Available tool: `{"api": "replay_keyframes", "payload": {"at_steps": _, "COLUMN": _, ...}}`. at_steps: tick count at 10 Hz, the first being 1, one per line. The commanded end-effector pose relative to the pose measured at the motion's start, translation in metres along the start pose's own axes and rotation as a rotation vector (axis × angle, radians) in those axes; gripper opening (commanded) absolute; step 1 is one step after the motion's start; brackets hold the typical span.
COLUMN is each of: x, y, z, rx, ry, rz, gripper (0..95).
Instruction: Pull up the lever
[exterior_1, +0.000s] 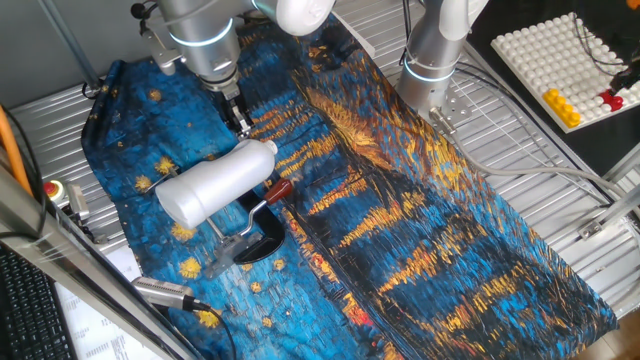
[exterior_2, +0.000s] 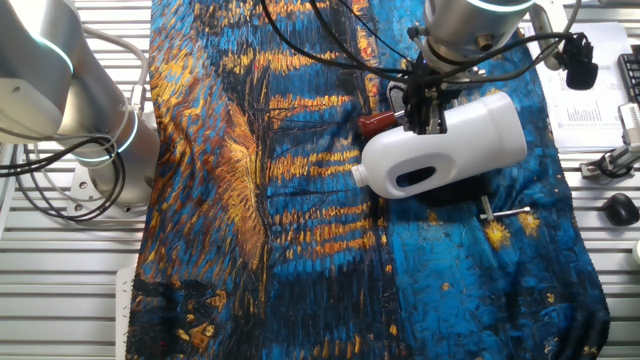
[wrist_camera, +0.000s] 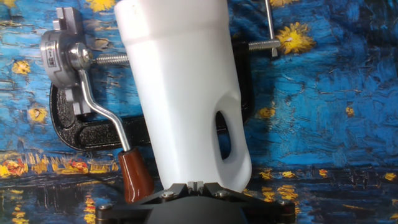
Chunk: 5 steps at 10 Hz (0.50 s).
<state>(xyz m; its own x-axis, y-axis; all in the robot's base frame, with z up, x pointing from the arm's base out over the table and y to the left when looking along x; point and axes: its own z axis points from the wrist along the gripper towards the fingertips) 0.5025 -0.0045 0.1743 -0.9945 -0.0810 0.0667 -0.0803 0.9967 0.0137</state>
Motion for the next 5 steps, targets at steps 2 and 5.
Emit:
{"api": "replay_keyframes", "payload": {"at_steps": 2, "x": 0.0006, "y": -0.0001, "z": 0.0001, "rx": 0.002, "ry": 0.001, "rz": 0.0, "gripper": 0.0}}
{"api": "replay_keyframes", "payload": {"at_steps": 5, "x": 0.0, "y": 0.0002, "z": -0.0002, "rx": 0.002, "ry": 0.001, "rz": -0.004, "gripper": 0.0}}
